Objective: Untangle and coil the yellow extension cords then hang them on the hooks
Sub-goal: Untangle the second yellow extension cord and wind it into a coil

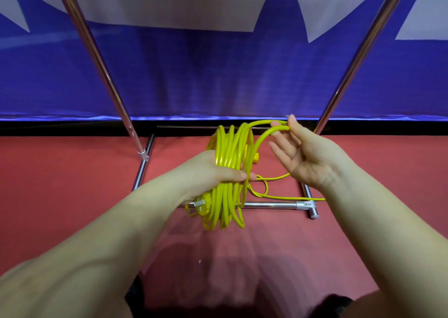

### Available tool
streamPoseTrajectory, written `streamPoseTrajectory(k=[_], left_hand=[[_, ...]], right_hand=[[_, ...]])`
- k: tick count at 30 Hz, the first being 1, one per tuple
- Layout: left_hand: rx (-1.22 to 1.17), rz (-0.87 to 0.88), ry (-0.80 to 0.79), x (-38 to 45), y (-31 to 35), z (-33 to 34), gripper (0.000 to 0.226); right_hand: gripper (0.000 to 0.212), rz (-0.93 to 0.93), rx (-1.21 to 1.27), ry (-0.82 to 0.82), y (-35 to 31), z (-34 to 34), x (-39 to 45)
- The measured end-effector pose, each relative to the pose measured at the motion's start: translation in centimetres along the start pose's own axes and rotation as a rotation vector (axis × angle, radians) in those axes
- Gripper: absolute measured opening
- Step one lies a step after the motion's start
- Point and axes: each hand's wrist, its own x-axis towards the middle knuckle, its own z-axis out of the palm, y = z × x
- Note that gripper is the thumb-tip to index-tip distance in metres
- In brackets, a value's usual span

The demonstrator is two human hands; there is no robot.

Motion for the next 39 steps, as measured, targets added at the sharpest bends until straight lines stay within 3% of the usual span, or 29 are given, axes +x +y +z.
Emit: streamPoseTrajectory(k=[3,5,6,8,11,13,15,18,22,25,27,29,33,36,39], left_hand=[[-0.034,0.021,0.07,0.2,0.3,0.1,0.02],[-0.118,0.035,0.146,0.4,0.5,0.0,0.013],[-0.17,0.038,0.186,0.5,0.6,-0.2,0.011],[-0.259,0.038,0.25,0.6,0.8,-0.6,0.016],[-0.35,0.03,0.291,0.7,1.3,-1.2,0.02],[-0.397,0.036,0.317,0.7,1.5,-1.4,0.017],[-0.416,0.045,0.349,0.7,1.6,-1.6,0.015],[-0.448,0.039,0.388,0.9,1.6,-2.2,0.014],[-0.401,0.02,0.401,1.2,1.2,-2.4,0.01],[-0.262,0.019,0.413,1.2,0.4,-2.3,0.006],[-0.203,0.024,0.413,1.2,0.2,-2.5,0.006],[-0.172,0.036,0.404,1.1,0.2,-2.7,0.006],[-0.081,0.061,0.335,0.8,0.4,-3.0,0.007],[0.086,0.096,0.289,0.8,0.2,-3.1,0.01],[0.241,0.098,0.206,0.5,0.2,-2.3,0.044]], right_hand=[[0.031,0.019,0.089,-0.042,-0.1,-0.2,-0.2],[0.048,0.059,0.094,-0.17,-0.4,-0.1,-0.6],[0.055,0.09,0.001,-0.222,-0.2,-0.1,-0.2],[0.058,0.1,-0.453,-0.256,1.1,-0.1,0.2],[0.032,-0.067,-1.194,-0.283,3.6,-1.1,0.8],[0.009,-0.14,-1.242,-0.367,4.2,-1.6,0.6],[0.009,-0.203,-1.21,-0.37,4.1,-1.8,0.4],[0.017,-0.36,-1.167,-0.259,4.0,-1.4,0.7],[0.02,-0.607,-1.084,0.022,3.3,-1.3,0.7],[0.021,-0.628,-1.151,0.185,2.4,-2.1,0.9],[0.019,-0.523,-1.31,0.223,2.2,-2.5,0.9],[0.018,-0.373,-1.518,0.169,2.0,-2.5,0.6],[0.019,-0.258,-1.803,-0.151,1.6,-1.8,-0.6],[0.018,-0.232,-1.732,-0.364,1.4,-0.8,-1.7],[0.02,-0.298,-1.562,-0.475,1.2,-0.1,-2.6]])
